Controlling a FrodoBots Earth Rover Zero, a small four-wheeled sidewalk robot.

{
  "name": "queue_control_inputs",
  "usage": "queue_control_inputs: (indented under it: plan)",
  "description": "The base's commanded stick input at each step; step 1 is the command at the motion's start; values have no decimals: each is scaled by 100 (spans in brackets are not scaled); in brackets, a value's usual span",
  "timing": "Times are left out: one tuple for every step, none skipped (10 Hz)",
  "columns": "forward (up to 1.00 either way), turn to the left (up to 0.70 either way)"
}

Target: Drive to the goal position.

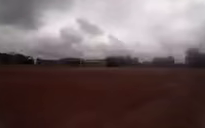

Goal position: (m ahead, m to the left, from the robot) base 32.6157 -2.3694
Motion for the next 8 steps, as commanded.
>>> queue_control_inputs:
  plan:
    - [70,0]
    - [70,0]
    - [70,0]
    - [70,0]
    - [70,0]
    - [70,0]
    - [70,0]
    - [70,0]
